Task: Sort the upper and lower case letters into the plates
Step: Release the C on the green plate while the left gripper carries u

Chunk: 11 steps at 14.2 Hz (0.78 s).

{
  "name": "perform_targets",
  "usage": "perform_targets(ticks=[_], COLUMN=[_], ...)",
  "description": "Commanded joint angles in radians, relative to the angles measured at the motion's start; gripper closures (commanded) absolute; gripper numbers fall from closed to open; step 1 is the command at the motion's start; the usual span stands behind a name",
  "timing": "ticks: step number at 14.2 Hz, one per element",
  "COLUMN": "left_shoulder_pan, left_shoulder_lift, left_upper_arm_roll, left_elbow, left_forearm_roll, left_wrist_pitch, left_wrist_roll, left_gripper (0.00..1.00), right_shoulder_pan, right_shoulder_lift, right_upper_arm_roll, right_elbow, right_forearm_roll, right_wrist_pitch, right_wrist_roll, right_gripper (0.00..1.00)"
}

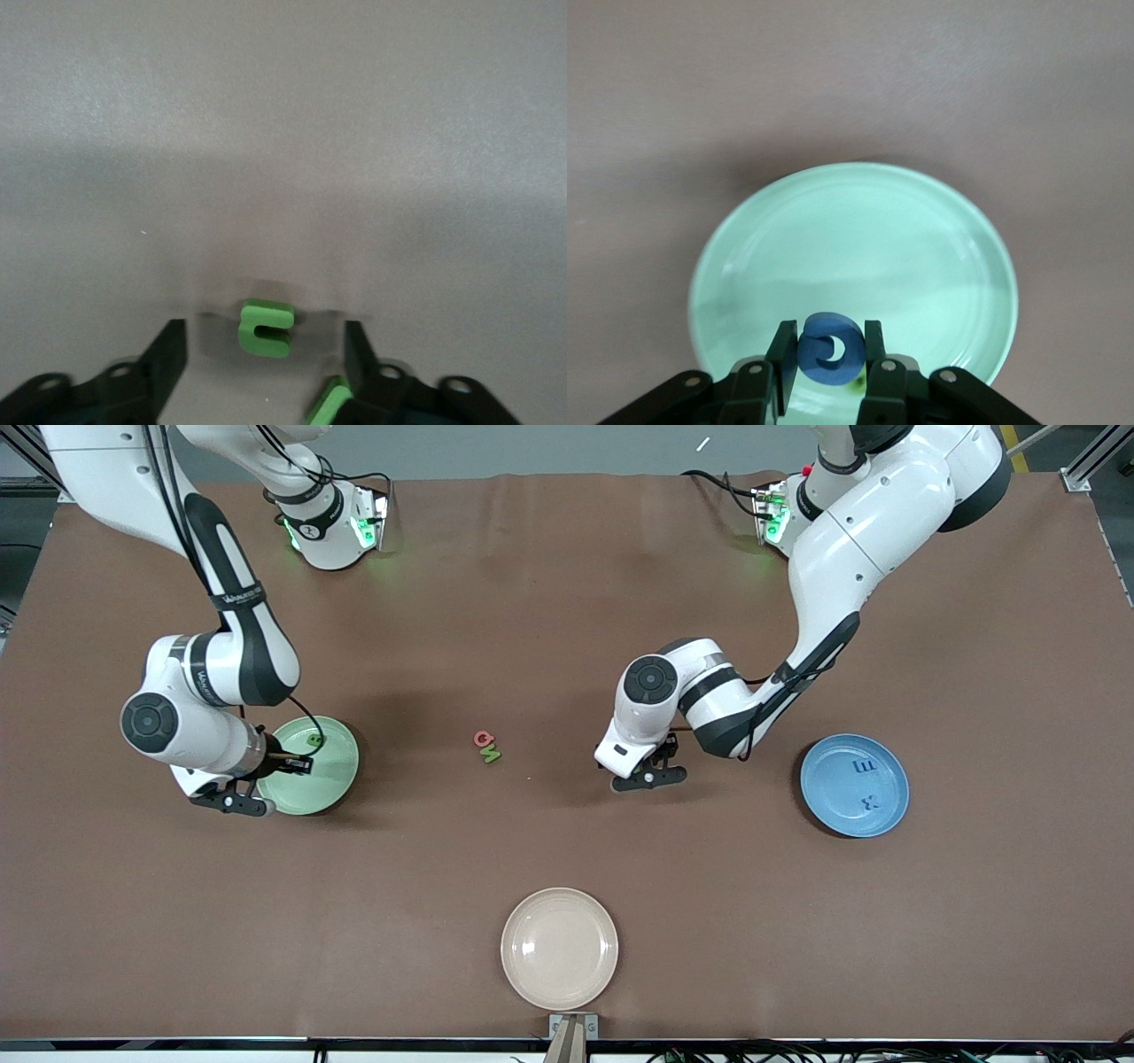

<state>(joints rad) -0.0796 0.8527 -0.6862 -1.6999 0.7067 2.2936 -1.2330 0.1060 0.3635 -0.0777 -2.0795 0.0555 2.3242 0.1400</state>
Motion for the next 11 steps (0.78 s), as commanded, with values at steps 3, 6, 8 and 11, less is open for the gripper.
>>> perform_targets(ticks=[3,6,8,11], left_shoulder_pan=[-0.012,-0.012,-0.012,-0.011], left_shoulder_lift=[0.016,0.017,0.017,0.009], left_upper_arm_roll=[0.010,0.010,0.027,0.030], left_elbow=[0.020,0.020,0.020,0.020], left_forearm_roll=[-0.007,-0.007,0.000,0.000], left_wrist_pitch=[0.004,0.004,0.004,0.006], left_wrist_roll=[-0.002,0.000,0.004,0.001], left_gripper=[0.53,0.64,0.72,0.89], right_shoulder_pan=[-0.109,-0.101,-0.085,-0.080], right_shoulder_lift=[-0.005,0.000,0.021,0.031], right_upper_arm_roll=[0.024,0.026,0.024,0.024], right_elbow=[-0.091,-0.102,-0.108,-0.108], right_forearm_roll=[0.007,0.044,0.056,0.056], right_wrist_pitch=[0.116,0.115,0.121,0.133], right_wrist_roll=[-0.175,-0.174,-0.175,-0.177], right_gripper=[0.99,0.99,0.99,0.98])
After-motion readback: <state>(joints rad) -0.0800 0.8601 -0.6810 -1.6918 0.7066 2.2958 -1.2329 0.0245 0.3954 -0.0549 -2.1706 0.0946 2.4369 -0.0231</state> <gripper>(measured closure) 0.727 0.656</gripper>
